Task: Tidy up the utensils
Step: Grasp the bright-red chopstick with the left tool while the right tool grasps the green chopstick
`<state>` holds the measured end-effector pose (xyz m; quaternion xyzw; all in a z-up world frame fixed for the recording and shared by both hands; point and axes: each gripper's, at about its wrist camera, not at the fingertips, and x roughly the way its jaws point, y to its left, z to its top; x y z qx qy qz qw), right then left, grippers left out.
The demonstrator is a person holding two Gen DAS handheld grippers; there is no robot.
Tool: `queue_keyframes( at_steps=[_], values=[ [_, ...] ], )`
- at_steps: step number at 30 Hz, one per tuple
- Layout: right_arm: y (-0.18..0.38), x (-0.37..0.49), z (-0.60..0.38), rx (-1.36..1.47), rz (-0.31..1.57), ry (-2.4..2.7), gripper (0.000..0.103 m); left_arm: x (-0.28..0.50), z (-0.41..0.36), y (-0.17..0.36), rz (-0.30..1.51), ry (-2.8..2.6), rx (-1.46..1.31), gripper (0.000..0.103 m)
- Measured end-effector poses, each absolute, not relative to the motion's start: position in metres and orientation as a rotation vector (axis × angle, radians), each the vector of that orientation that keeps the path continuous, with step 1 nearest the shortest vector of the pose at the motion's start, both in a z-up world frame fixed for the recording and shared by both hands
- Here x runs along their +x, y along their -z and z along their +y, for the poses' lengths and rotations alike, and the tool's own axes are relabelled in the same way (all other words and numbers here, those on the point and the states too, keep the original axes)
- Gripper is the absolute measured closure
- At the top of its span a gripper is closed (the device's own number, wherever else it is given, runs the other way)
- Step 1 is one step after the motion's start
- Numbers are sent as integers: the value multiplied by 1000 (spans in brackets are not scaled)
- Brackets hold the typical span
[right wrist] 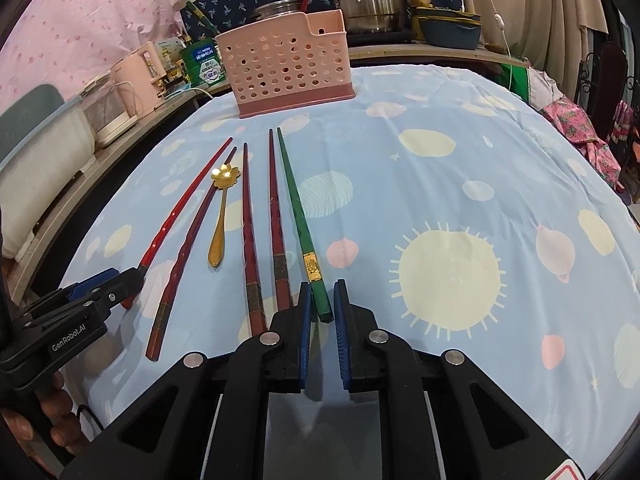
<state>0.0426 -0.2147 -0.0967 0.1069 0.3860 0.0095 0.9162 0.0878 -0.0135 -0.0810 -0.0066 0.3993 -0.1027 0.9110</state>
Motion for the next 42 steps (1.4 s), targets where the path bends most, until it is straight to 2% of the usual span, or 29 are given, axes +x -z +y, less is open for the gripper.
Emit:
queue_keyframes(
  at_steps=[9, 27, 42],
  values=[
    [97, 42, -215, 216, 790, -23, 92, 89, -13, 81, 838, 236, -27, 95],
    [87, 32, -223, 257, 755, -31, 93, 83, -10, 73, 870, 248, -60, 96],
    [60, 20, -233, 310, 678, -50, 94, 72, -7, 35, 814, 265, -96, 96]
  ],
)
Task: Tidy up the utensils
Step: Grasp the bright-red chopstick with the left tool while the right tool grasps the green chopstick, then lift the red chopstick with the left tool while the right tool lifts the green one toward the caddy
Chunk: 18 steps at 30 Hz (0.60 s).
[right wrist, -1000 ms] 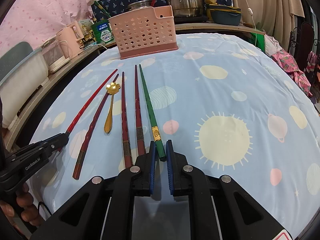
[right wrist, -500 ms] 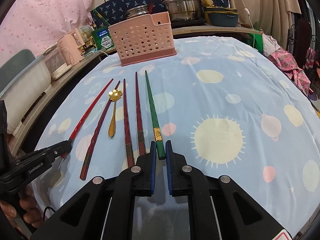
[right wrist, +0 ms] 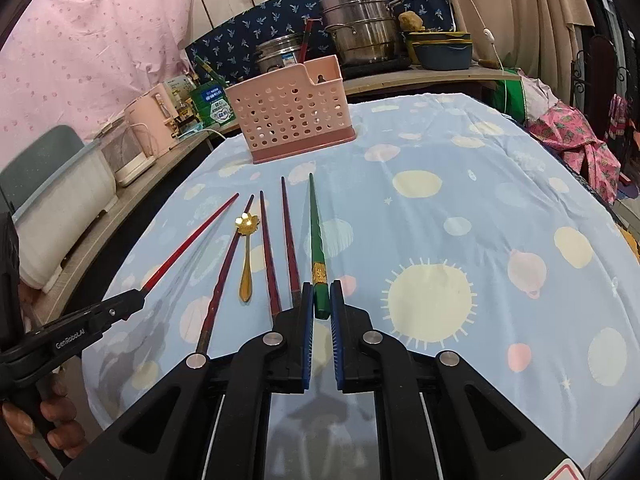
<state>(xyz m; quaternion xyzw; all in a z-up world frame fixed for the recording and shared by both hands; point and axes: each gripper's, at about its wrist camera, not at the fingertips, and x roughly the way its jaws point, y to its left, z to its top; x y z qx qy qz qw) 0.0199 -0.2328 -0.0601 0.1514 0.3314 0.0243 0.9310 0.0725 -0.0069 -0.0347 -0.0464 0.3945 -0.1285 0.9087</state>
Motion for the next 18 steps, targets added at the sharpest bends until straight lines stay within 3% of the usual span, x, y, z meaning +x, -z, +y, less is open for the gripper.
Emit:
queue_keyframes(
  at_steps=[18],
  values=[
    [-9, 15, -265, 409, 494, -64, 95, 90, 4, -39, 676, 252, -123, 96]
  ],
)
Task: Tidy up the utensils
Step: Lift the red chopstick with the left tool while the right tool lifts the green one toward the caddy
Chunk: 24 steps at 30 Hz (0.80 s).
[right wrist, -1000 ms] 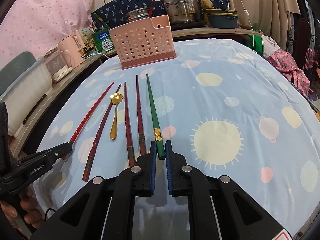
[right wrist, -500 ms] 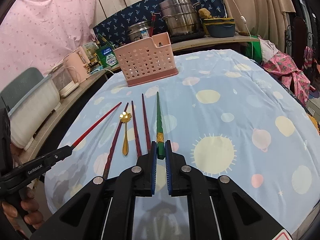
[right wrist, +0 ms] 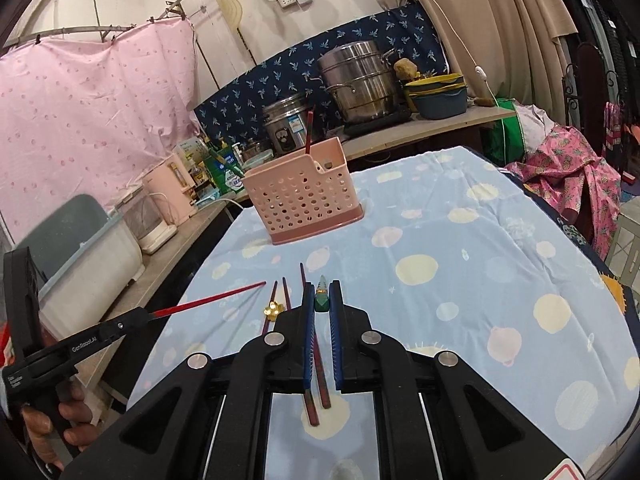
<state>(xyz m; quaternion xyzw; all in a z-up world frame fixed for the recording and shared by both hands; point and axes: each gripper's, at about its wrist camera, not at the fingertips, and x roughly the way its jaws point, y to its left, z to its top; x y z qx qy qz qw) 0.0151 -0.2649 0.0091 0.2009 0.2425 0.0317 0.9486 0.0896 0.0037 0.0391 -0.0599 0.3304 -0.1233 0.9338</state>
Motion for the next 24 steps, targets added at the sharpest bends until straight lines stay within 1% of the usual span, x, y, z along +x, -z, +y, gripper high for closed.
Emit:
queue_keyframes(
  at_steps=[13, 24],
  values=[
    [-49, 36, -282, 409, 408, -60, 95, 115, -1, -90, 548, 257, -122, 96],
    [-83, 76, -286, 385, 363, -82, 95, 158, -11, -126, 489, 278, -144, 96]
  ],
)
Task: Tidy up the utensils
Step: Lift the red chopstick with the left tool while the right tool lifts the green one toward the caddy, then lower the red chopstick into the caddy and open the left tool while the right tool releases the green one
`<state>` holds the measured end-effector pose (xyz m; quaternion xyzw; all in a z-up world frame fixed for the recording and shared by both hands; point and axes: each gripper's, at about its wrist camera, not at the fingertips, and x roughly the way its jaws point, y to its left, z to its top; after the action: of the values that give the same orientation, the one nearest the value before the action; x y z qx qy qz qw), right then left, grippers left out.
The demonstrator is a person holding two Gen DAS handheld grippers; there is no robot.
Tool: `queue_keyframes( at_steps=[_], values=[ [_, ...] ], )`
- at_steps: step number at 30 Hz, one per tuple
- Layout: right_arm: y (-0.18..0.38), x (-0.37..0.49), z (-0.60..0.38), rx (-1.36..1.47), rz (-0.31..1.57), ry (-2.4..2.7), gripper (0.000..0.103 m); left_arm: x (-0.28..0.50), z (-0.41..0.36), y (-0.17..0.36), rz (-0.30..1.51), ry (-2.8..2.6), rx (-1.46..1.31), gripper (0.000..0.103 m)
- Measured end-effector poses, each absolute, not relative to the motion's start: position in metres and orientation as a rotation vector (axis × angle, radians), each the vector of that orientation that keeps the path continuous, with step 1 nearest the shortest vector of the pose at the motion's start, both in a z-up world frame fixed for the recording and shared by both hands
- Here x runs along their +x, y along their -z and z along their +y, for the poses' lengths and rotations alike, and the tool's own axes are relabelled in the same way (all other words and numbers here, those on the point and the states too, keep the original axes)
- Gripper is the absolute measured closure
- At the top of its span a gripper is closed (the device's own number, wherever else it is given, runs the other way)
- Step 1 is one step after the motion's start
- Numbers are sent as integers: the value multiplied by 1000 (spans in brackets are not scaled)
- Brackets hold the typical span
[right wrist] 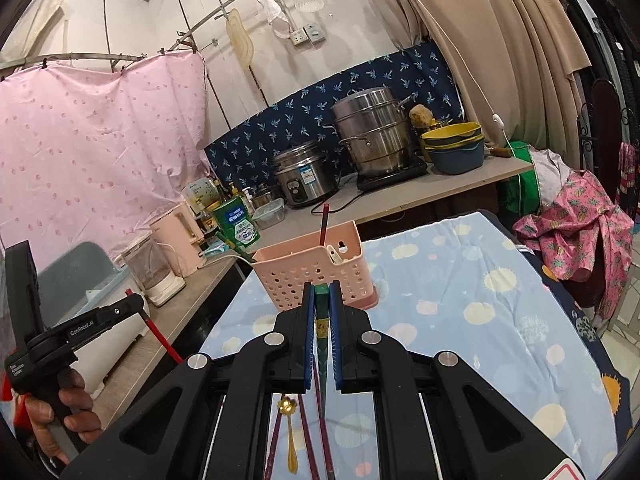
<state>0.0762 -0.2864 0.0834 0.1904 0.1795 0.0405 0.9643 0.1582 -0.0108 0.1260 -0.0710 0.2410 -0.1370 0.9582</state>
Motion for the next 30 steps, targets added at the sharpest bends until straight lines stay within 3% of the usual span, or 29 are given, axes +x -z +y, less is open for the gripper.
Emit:
queue_keyframes(
  at_steps=[21, 30],
  values=[
    [-178, 185, -294, 365, 87, -95, 95, 254, -37, -232, 177, 285, -225, 96],
    [-191, 240, -295, 404, 11, -93, 95, 301, -49, -232, 131, 218, -198, 96]
  ],
)
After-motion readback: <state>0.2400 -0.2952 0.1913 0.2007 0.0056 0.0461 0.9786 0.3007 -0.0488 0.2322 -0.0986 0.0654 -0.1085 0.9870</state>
